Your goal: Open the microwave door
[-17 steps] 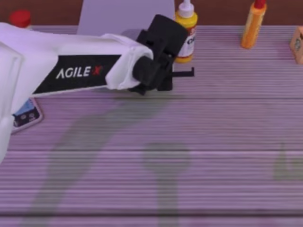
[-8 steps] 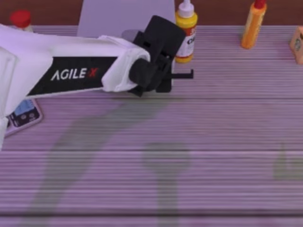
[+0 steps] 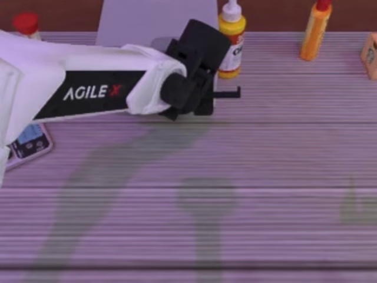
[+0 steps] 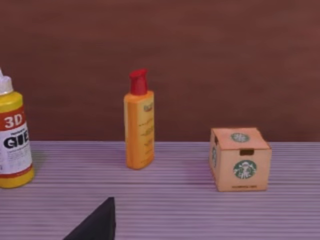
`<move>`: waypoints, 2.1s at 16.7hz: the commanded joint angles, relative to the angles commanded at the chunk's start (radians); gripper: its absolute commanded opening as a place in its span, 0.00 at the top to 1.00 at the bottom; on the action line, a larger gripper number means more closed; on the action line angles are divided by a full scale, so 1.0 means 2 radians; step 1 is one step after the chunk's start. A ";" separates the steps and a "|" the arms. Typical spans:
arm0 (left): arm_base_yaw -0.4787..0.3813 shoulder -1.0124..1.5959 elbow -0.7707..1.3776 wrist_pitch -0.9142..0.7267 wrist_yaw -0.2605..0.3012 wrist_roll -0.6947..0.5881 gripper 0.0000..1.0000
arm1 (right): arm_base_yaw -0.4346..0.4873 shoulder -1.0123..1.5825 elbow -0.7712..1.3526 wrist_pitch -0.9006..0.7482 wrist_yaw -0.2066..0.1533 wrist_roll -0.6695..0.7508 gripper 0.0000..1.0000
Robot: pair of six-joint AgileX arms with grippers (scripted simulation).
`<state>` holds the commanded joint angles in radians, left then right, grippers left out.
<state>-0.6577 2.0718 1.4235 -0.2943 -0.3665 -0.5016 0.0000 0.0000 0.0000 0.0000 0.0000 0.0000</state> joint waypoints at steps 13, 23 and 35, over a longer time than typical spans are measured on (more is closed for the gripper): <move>-0.003 -0.001 -0.005 0.002 0.005 0.003 1.00 | 0.000 0.000 0.000 0.000 0.000 0.000 0.00; 0.003 -0.021 -0.034 0.022 0.019 0.027 1.00 | 0.000 0.000 0.000 0.000 0.000 0.000 0.00; 0.003 -0.021 -0.034 0.022 0.019 0.027 1.00 | 0.000 0.000 0.000 0.000 0.000 0.000 0.00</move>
<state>-0.6511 2.0300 1.3563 -0.2504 -0.3290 -0.4469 0.0000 0.0000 0.0000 0.0000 0.0000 0.0000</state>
